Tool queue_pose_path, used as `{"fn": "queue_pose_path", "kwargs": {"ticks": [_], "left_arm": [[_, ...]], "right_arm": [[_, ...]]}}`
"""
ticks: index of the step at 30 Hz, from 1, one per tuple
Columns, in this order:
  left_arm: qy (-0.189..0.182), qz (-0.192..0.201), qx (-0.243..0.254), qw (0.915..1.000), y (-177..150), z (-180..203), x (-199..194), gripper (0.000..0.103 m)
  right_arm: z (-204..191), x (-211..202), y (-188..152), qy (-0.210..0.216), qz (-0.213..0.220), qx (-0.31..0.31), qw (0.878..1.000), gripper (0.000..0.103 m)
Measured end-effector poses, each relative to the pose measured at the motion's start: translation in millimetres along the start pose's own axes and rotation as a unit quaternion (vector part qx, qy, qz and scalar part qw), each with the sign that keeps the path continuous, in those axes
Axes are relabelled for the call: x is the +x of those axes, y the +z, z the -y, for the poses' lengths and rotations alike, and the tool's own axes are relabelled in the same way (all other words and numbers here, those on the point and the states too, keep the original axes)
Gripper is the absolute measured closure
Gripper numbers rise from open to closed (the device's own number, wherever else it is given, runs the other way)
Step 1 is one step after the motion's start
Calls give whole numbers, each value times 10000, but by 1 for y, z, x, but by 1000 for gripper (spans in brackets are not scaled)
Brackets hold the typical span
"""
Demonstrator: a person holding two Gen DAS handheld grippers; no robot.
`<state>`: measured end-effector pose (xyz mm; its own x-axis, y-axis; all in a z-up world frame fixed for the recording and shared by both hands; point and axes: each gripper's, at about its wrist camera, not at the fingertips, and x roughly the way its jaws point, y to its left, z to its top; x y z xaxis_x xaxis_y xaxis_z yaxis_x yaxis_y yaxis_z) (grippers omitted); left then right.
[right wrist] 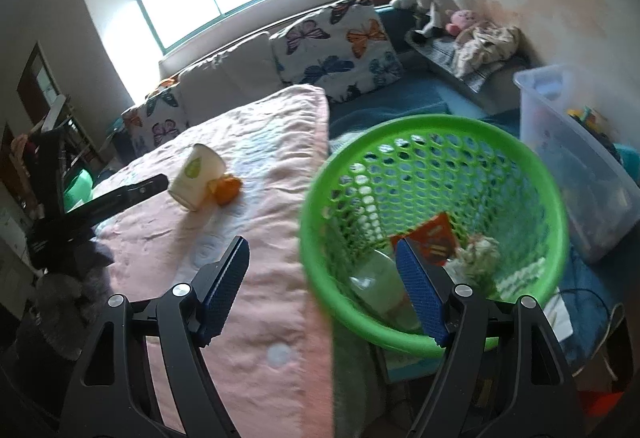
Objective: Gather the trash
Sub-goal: 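Carry the bag and cup over the green basket and open both tools, then grasp the white paper cup with the left tool and lift it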
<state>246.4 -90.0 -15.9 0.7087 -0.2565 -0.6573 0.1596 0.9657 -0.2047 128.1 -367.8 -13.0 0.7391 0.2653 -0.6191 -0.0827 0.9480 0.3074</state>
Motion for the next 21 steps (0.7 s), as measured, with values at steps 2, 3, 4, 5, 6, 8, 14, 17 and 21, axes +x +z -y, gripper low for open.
{"fn": "queue_pose_path", "kwargs": {"ticks": [2, 3, 4, 5, 6, 8, 14, 17, 21], "left_arm": [[57, -44, -116, 9999, 3, -12, 8, 45], [118, -45, -159, 9998, 4, -17, 11, 41], [129, -45, -192, 9997, 4, -21, 15, 41], [104, -69, -210, 9997, 6, -24, 18, 40], [89, -95, -232, 9996, 6, -27, 22, 39], [77, -153, -273, 9995, 7, -32, 30, 39], [30, -207, -289, 9994, 8, -38, 46, 38], [-54, -290, -288, 9991, 11, -40, 55, 34], [-81, -329, -292, 9990, 11, -44, 63, 34]], "right_arm": [[-8, 4, 3, 56, -14, -64, 10000, 27], [-12, 6, 4, 75, -22, -96, 9999, 27], [-14, 8, 5, 91, -31, -122, 9999, 27], [-17, 10, 7, 114, -43, -144, 9998, 27], [-18, 12, 8, 130, -53, -154, 9998, 27], [-22, 17, 10, 162, -84, -188, 9997, 27], [-35, 32, 12, 238, -193, -274, 9992, 27], [-39, 41, 14, 274, -252, -310, 9988, 27], [-47, 49, 16, 319, -308, -363, 9984, 27]]}}
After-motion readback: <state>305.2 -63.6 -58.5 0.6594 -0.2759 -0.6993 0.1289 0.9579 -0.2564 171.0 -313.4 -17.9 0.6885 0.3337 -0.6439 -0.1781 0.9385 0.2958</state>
